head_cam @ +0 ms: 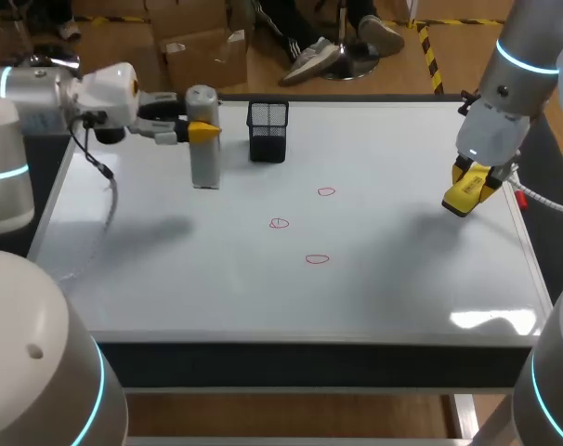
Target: Pick up the inspection probe, press it on each red-marked spot on the whiteboard one by one, put down the probe, pick up the eraser, and wipe off all the red marks.
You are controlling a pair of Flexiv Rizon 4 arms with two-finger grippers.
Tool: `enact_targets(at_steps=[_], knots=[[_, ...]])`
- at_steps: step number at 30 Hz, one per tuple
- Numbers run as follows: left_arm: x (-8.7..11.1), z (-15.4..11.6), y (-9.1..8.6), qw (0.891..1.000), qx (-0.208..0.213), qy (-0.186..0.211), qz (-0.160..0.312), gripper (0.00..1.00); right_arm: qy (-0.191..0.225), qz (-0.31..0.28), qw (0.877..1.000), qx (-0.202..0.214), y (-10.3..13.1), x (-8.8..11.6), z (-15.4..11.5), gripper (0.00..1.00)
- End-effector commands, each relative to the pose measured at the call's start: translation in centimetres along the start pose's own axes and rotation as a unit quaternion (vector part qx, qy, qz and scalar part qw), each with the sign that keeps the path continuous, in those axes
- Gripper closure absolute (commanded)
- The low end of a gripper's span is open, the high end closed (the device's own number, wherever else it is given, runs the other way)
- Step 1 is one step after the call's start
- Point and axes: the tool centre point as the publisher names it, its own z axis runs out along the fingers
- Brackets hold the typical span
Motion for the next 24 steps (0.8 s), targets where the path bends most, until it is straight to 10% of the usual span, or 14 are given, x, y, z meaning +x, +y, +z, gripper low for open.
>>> enact_targets(at_steps=[1, 24], knots=[[1.5, 1.5, 0.4, 0.999, 0.011, -0.036, -0.003, 1.0, 0.002, -0.001, 1.0, 0.001, 0.0, 0.0, -0.1, 1.0], [3.8, 8.3, 5.0, 0.999, 0.032, 0.001, -0.013, 1.0, 0.002, -0.001, 1.0, 0.001, 0.0, 0.0, -0.1, 1.0]])
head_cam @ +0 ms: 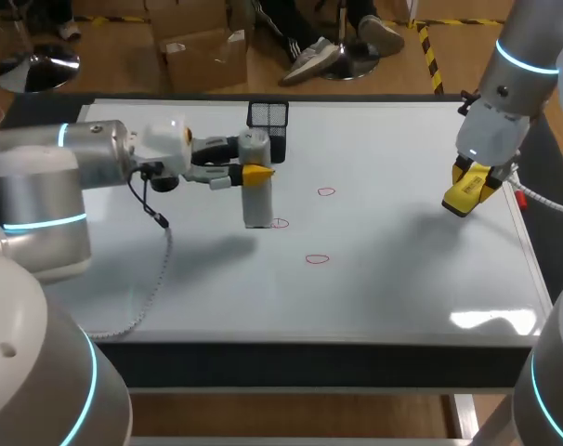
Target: Pick up the inspection probe, press it on each red-marked spot on the whiteboard one by one, put down the probe, pick up the eraser, and wipe off all the red marks.
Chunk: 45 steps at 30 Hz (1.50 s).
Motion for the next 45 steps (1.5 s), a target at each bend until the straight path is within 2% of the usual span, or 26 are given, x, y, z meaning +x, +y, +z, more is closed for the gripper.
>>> enact_targets(at_steps=[1, 14, 45], knots=[[-1.1, 1.1, 0.9, 1.0, 0.003, 0.009, 0.002, 1.0, 0.002, -0.001, 1.0, 0.001, 0.0, 0.0, -0.1, 1.0], [-1.9, 2.9, 2.5, 1.0, 0.017, 0.017, 0.006, 1.0, 0.002, -0.001, 1.0, 0.001, 0.0, 0.0, -0.1, 1.0], [-1.7, 3.2, 3.7, 0.999, 0.007, 0.021, 0.028, 1.0, 0.002, -0.001, 1.0, 0.001, 0.0, 0.0, -0.1, 1.0]])
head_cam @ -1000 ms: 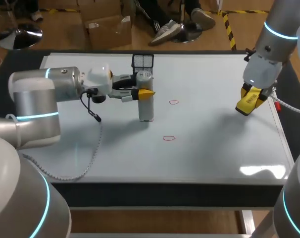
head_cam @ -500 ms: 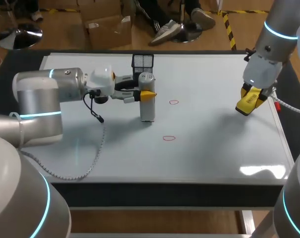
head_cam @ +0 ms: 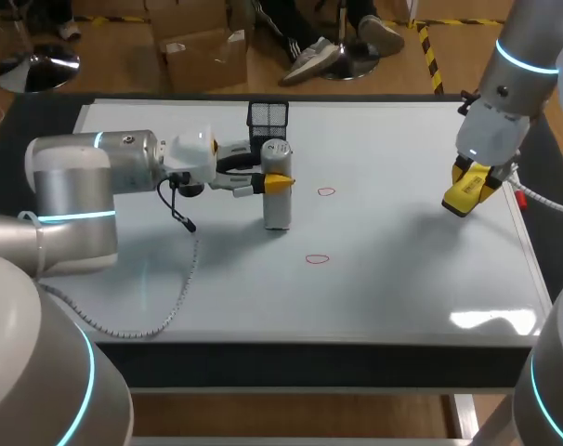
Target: Pick up the inspection probe, press it on each red-marked spot on the whiteboard one by one, put down the probe, pick up the eraser, and wipe off all the red marks.
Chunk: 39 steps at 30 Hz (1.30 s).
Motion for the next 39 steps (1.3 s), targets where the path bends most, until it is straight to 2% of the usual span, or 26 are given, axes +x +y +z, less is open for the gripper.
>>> enact_targets(at_steps=[1, 11, 19, 25, 31, 39], knots=[[0.0, 0.1, 0.0, 1.0, 0.0, 0.001, 0.0, 1.0, 0.001, -0.001, 1.0, 0.001, 0.0, 0.0, -0.1, 1.0], [0.0, 0.2, -0.5, 1.0, 0.0, 0.002, 0.005, 1.0, 0.001, -0.001, 1.0, 0.001, 0.0, 0.0, -0.1, 1.0], [1.1, -1.8, -2.0, 1.0, -0.003, -0.021, 0.011, 1.0, 0.001, -0.001, 1.0, 0.001, 0.0, 0.0, -0.1, 1.0], [1.8, -4.4, -3.6, 0.998, -0.011, -0.058, 0.01, 1.0, 0.001, -0.001, 1.0, 0.001, 0.0, 0.0, -0.1, 1.0], [2.3, -7.1, -4.2, 0.995, -0.02, -0.092, 0.014, 1.0, 0.001, -0.001, 1.0, 0.001, 0.0, 0.0, -0.1, 1.0], [3.1, -11.1, -5.0, 0.991, -0.01, -0.134, 0.014, 1.0, 0.001, -0.001, 1.0, 0.001, 0.0, 0.0, -0.1, 1.0]])
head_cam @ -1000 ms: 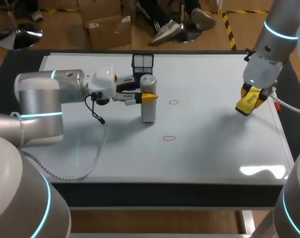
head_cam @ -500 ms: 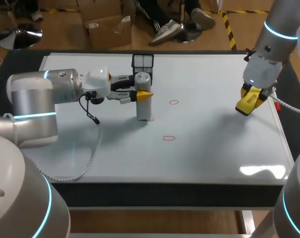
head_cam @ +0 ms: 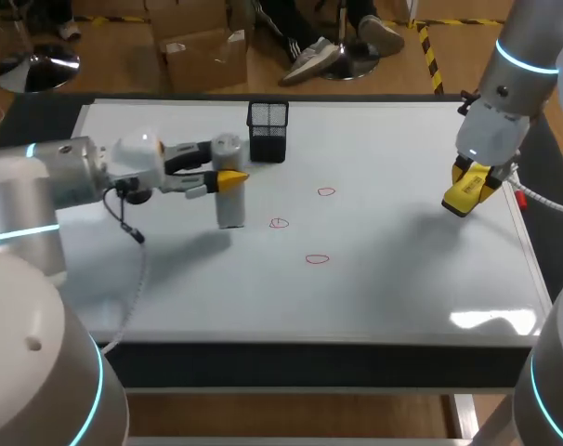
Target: Pick up the inspection probe, press it on each red-marked spot on the whiteboard one by one, put down the probe, pick up the eraser, and wipe off all the red marks.
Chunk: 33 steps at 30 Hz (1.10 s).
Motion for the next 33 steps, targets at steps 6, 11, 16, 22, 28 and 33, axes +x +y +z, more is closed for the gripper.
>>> enact_targets(at_steps=[6, 11, 16, 22, 28, 33], knots=[[1.2, -6.3, -1.5, 0.997, 0.014, -0.069, -0.007, 1.0, 0.001, -0.001, 1.0, 0.001, 0.0, 0.0, -0.1, 1.0], [1.6, -9.0, -1.6, 0.996, 0.012, -0.09, -0.004, 1.0, 0.001, -0.001, 1.0, 0.001, 0.0, 0.0, -0.1, 1.0], [2.0, -11.2, -1.7, 0.994, 0.009, -0.105, -0.001, 1.0, 0.001, -0.001, 1.0, 0.001, 0.0, 0.0, -0.1, 1.0], [2.6, -13.2, -1.6, 0.993, 0.006, -0.118, -0.001, 1.0, 0.001, -0.001, 1.0, 0.001, 0.0, 0.0, -0.1, 1.0], [2.9, -14.8, -1.3, 0.992, -0.001, -0.125, -0.001, 1.0, 0.001, -0.001, 1.0, 0.001, 0.0, 0.0, -0.1, 1.0], [2.9, -15.9, -1.3, 0.991, -0.003, -0.133, -0.001, 1.0, 0.001, -0.001, 1.0, 0.001, 0.0, 0.0, -0.1, 1.0]])
